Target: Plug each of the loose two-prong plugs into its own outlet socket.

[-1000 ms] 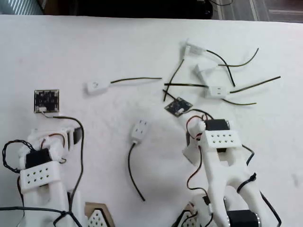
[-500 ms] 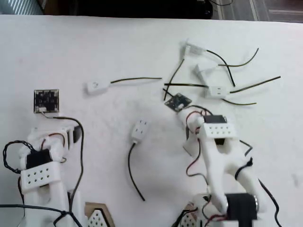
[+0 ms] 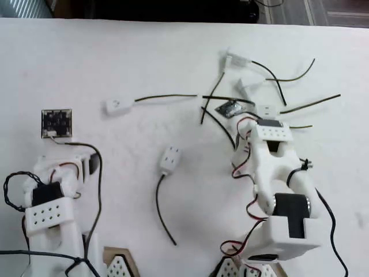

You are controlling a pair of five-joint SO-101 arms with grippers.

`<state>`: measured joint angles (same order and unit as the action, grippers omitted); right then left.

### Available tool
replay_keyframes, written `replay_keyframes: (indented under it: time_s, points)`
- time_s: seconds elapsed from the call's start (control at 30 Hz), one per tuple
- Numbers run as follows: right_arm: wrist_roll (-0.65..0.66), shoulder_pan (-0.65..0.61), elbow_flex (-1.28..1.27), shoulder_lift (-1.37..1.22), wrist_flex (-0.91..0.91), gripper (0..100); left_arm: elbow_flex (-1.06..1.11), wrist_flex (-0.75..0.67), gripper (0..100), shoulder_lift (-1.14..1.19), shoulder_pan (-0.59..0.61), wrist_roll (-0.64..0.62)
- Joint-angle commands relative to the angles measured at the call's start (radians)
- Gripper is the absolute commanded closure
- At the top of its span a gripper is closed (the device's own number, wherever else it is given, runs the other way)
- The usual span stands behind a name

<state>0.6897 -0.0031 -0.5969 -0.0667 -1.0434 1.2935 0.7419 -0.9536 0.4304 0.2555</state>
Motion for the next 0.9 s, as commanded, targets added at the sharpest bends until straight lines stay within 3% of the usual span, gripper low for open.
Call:
replay_keyframes:
  time_s: [0.0,0.17,0.4,0.87]
  points:
    - [0.002,0.001,0.008,-0.007,0.007,95.6,-0.006,-0.015,70,-0.025,-0.002,-0.006]
    - [-0.003,-0.004,0.011,-0.002,-0.047,87.0,-0.006,-0.015,70,-0.025,-0.002,-0.006]
    - [-0.212,-0.002,0.100,0.071,-0.142,85.8,-0.006,-0.018,70,-0.024,-0.002,-0.006]
    - [-0.252,0.051,0.100,0.077,-0.137,86.1,-0.006,-0.018,70,-0.024,-0.002,-0.006]
